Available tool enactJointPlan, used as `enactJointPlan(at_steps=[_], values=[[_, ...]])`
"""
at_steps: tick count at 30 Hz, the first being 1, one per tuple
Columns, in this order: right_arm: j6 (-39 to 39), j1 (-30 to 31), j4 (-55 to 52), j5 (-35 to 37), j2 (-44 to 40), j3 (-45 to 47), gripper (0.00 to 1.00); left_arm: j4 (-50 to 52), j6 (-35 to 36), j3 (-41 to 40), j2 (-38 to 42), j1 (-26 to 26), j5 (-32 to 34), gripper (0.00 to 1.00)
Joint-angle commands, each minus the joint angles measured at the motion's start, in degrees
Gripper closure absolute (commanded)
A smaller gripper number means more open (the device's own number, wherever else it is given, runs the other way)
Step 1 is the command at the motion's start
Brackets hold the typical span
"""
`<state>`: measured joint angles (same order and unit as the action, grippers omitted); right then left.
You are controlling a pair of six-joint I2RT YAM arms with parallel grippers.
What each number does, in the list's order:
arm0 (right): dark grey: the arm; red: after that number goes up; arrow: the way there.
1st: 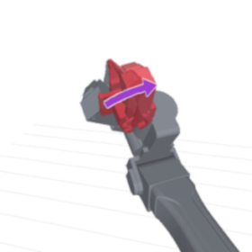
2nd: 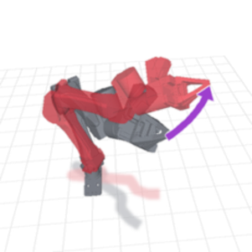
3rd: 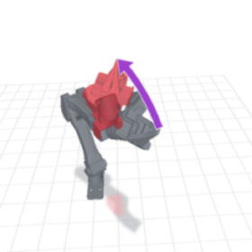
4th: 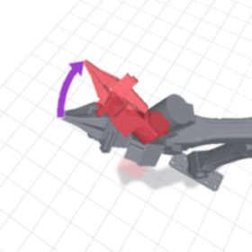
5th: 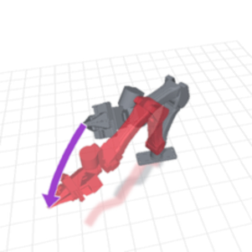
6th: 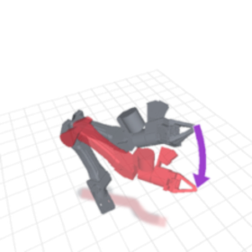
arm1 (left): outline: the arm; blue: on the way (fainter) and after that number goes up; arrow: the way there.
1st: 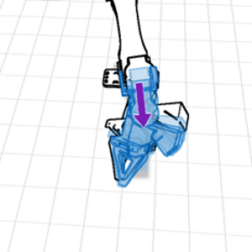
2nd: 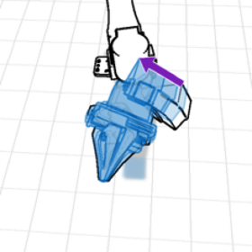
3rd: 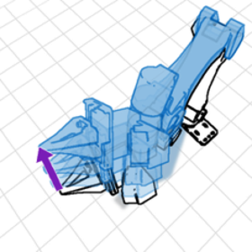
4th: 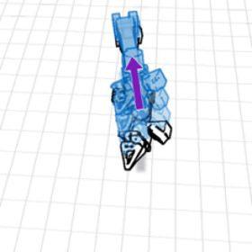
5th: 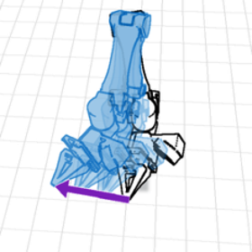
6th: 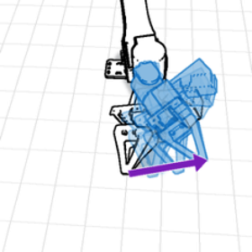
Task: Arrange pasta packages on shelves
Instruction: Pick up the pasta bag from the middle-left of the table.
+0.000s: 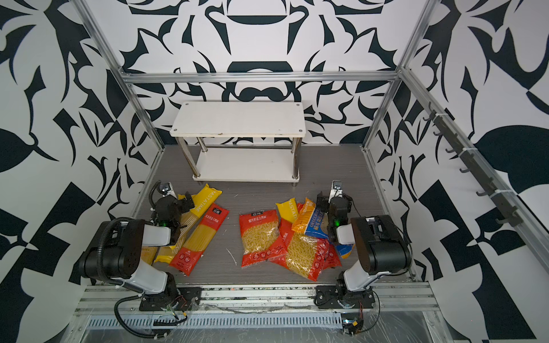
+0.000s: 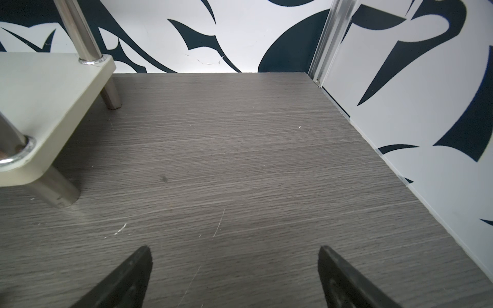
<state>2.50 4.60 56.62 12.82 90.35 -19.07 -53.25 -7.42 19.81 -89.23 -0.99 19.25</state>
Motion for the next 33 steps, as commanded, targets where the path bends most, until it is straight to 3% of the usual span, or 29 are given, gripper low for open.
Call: enactJointPlan(at_steps=[1,8,11,15,18,21,22,23,24,26,28,31,33], values=[[-1.9,0.7,-1.1,-0.5,-0.5,-0.5,0.0,-0.2,0.2,1.0,0.2,0.0,0.2,0.01],[-1.9,0.7,-1.5,-1.1,-0.6,-0.8,0.0,-0.4,0.7,0.9,0.3,-0.2,-0.5,0.01],[-1.6,1.9,-11.0,6.0,-7.5,-2.9,0.0,-0.6,4.0,-0.3,4.6,3.3,2.2,0.01],[5.1,2.7,-31.4,11.8,-16.0,-10.6,0.0,17.8,3.1,5.1,15.4,7.7,13.1,0.01],[14.0,4.4,-56.3,15.8,-20.0,-19.6,0.0,33.3,-2.9,8.8,24.6,10.5,20.5,0.01],[21.5,4.2,-70.6,4.2,-22.2,-27.2,0.0,55.9,-15.5,16.0,31.2,11.3,23.0,0.01],[24.7,3.9,-73.8,-0.5,-22.9,-28.6,0.0,62.5,-18.5,18.7,32.6,11.3,21.7,0.01],[25.0,3.4,-73.3,-9.7,-23.9,-28.4,0.01,68.1,-20.0,20.6,33.7,11.3,19.6,0.01],[25.9,3.2,-71.7,-17.5,-25.0,-27.3,0.08,71.8,-21.0,22.0,34.9,11.3,16.5,0.01],[30.5,3.6,-71.7,-23.0,-27.3,-25.8,0.33,74.3,-25.7,21.7,37.7,11.0,9.9,0.01],[33.4,7.1,-75.3,-21.8,-28.9,-25.9,0.42,73.6,-25.3,20.3,41.1,10.5,-0.8,0.01],[35.2,18.6,-81.2,-11.7,-30.9,-27.6,0.42,79.1,-26.3,22.1,42.4,10.5,-5.7,0.2],[37.1,26.9,-83.9,-5.3,-30.4,-28.8,0.41,83.8,-26.5,24.5,41.2,10.5,-10.0,0.27]])
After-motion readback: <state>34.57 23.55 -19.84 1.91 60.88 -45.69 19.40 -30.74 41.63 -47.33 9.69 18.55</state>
